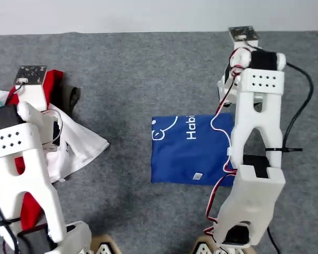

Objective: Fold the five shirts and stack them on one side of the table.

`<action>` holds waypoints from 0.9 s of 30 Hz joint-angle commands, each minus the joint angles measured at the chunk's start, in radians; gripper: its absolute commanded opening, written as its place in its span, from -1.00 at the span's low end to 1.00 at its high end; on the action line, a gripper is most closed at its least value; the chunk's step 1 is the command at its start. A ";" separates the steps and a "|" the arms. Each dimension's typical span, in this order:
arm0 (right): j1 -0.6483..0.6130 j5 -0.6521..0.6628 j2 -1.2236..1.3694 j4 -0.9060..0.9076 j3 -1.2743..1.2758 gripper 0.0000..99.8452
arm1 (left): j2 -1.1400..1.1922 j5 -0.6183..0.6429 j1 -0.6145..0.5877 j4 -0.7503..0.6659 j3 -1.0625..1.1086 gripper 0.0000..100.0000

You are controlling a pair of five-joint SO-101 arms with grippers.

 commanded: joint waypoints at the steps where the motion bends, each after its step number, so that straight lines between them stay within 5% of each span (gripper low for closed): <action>1: -0.022 -0.011 -0.022 0.042 -0.018 -0.65 | -0.041 0.003 -0.008 0.006 -0.007 -1.00; 5: -0.025 -0.005 -0.054 0.041 0.087 -0.72 | -0.041 0.003 -0.008 0.008 -0.007 -1.00; 11: -0.031 -0.014 -0.077 0.033 0.247 -0.41 | -0.040 0.003 -0.008 0.008 -0.004 -1.00; 27: -0.065 -0.077 0.027 -0.209 0.514 -0.41 | -0.034 0.003 -0.005 0.006 -0.004 -1.00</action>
